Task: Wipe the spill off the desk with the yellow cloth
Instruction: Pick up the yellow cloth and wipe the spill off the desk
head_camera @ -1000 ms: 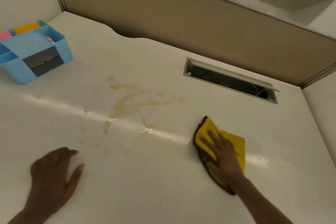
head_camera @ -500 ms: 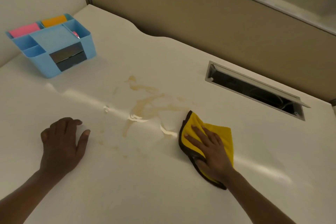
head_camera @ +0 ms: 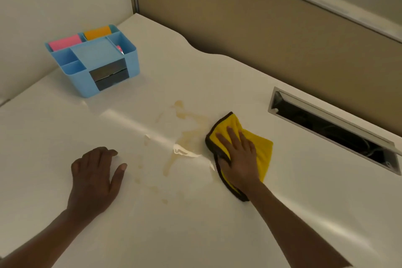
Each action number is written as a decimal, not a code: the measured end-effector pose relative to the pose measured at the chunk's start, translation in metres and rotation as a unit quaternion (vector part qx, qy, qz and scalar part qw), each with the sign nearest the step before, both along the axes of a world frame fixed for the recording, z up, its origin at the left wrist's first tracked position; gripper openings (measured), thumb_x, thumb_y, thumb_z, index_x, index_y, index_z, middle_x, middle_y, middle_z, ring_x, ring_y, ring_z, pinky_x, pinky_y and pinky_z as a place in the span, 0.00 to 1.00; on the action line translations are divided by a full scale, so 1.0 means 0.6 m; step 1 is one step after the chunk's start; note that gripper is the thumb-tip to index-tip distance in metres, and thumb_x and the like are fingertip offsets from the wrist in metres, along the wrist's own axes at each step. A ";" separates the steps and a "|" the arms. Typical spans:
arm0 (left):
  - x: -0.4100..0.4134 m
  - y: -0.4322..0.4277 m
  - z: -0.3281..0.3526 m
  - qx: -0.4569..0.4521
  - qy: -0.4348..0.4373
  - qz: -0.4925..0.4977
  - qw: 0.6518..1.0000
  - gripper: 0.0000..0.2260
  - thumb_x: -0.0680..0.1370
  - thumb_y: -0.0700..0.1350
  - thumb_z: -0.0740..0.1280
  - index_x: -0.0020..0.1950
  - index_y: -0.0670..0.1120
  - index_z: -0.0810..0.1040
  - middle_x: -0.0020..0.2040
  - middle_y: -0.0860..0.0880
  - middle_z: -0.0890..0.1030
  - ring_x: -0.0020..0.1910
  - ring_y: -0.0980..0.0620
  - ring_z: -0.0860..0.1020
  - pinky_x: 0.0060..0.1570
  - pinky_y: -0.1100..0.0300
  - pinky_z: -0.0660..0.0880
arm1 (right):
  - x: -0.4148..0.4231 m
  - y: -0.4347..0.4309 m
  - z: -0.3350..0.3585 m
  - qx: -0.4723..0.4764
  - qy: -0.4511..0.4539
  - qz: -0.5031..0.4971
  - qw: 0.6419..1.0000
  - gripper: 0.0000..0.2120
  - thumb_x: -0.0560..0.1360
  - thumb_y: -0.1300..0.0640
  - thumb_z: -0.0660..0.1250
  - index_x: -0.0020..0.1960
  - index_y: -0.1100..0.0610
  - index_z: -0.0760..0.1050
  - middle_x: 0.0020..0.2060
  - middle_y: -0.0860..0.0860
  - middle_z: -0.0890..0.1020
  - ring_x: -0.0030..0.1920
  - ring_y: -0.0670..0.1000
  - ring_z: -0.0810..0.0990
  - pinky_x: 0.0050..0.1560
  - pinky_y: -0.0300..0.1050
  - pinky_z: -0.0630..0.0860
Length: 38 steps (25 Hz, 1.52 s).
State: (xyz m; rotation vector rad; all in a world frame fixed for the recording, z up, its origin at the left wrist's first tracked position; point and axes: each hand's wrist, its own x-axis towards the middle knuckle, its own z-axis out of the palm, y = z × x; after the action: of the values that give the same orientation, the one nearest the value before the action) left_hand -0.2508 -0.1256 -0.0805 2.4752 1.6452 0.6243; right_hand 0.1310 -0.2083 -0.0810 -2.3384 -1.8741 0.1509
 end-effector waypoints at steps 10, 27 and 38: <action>-0.004 0.005 -0.006 -0.013 0.009 0.006 1.000 0.20 0.81 0.56 0.57 0.59 0.42 0.78 0.56 0.44 0.77 0.56 0.39 0.76 0.55 0.46 0.66 | 0.022 0.168 0.011 0.028 0.042 -0.336 0.941 0.30 0.79 0.40 0.54 0.78 0.49 0.62 0.79 0.58 0.61 0.77 0.68 0.57 0.74 0.68 0.53; -0.010 0.005 -0.013 -0.007 -0.016 -0.003 1.000 0.19 0.81 0.56 0.57 0.59 0.43 0.78 0.57 0.45 0.78 0.57 0.41 0.77 0.57 0.48 0.67 | -0.095 0.195 0.000 0.031 0.032 0.034 0.998 0.28 0.73 0.44 0.61 0.73 0.43 0.71 0.77 0.49 0.68 0.75 0.60 0.65 0.70 0.60 0.64; -0.010 0.008 -0.018 -0.009 -0.008 -0.004 1.000 0.18 0.81 0.56 0.58 0.61 0.45 0.77 0.58 0.46 0.77 0.58 0.44 0.76 0.58 0.49 0.67 | -0.167 0.351 0.006 0.062 0.053 -0.066 0.994 0.28 0.74 0.42 0.59 0.73 0.48 0.71 0.76 0.54 0.69 0.73 0.66 0.67 0.70 0.64 0.62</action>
State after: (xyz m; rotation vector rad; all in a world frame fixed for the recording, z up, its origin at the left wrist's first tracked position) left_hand -0.2568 -0.1208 -0.0912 2.4583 1.6263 0.6237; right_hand 0.0306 0.0021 -0.0774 -2.3135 -1.6253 0.1363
